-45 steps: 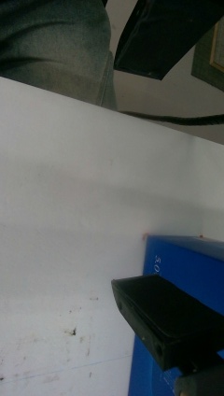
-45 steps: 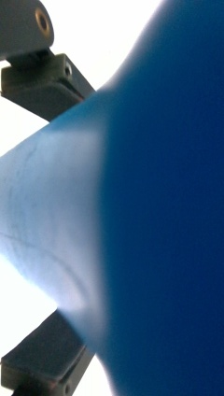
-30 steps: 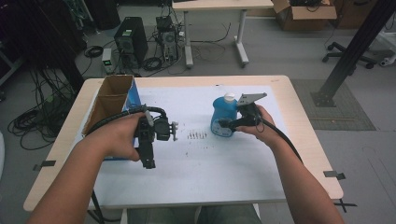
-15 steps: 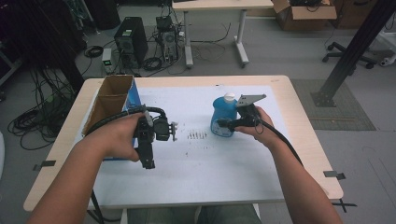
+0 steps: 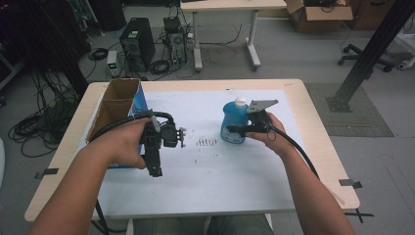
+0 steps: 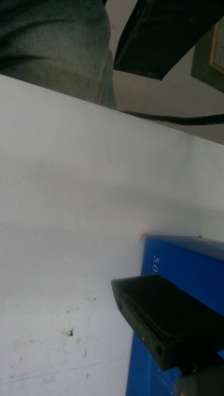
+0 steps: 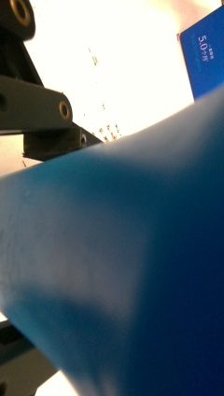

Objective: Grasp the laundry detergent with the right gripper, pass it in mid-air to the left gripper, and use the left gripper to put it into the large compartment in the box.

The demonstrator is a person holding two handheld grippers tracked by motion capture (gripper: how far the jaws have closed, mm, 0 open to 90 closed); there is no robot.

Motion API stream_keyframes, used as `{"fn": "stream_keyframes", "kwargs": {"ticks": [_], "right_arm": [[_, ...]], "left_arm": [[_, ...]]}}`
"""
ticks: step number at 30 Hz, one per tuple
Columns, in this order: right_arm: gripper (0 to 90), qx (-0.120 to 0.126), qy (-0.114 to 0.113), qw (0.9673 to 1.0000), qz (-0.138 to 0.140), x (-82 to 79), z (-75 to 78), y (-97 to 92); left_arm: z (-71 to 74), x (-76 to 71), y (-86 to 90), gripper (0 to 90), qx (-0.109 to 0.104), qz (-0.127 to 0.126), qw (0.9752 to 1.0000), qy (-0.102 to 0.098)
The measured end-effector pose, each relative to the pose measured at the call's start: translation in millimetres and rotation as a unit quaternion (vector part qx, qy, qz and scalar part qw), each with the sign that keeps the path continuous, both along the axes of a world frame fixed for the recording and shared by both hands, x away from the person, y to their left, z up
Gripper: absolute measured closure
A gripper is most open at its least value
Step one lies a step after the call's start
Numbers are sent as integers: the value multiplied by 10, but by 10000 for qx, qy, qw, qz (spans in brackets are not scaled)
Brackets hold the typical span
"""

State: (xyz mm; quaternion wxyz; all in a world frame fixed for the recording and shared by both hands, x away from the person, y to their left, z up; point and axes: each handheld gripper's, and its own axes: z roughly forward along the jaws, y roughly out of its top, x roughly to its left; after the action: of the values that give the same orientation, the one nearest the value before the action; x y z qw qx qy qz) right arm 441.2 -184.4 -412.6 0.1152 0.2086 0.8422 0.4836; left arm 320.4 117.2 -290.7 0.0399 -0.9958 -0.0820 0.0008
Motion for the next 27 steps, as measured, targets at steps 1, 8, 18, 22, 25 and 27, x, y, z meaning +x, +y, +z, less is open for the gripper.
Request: {"fn": "stream_keyframes", "kwargs": {"ticks": [1, 8, 18, 22, 25, 27], "right_arm": [[444, 5, 17, 10000, 4, 3, 4, -4], [463, 363, 32, 9991, 208, -28, 234, -83], [465, -74, -342, 9969, 707, -248, 893, -226], [464, -33, -357, 9948, 959, -336, 1036, -291], [464, -114, -344, 9919, 1217, -403, 1105, -310], [464, -143, -345, 9910, 1287, -421, 1116, -309]], "left_arm": [[5, 0, -2, 4, -6, -12, 10000, -10], [34, 12, -4, 4, -70, 10, 10000, -23], [96, 44, -78, 4, -122, -47, 9999, -68], [161, 51, -113, 4, -128, -65, 9998, -97], [209, 56, -142, 4, -156, -97, 9997, -135], [231, 61, -158, 4, -155, -109, 9997, -142]]}}
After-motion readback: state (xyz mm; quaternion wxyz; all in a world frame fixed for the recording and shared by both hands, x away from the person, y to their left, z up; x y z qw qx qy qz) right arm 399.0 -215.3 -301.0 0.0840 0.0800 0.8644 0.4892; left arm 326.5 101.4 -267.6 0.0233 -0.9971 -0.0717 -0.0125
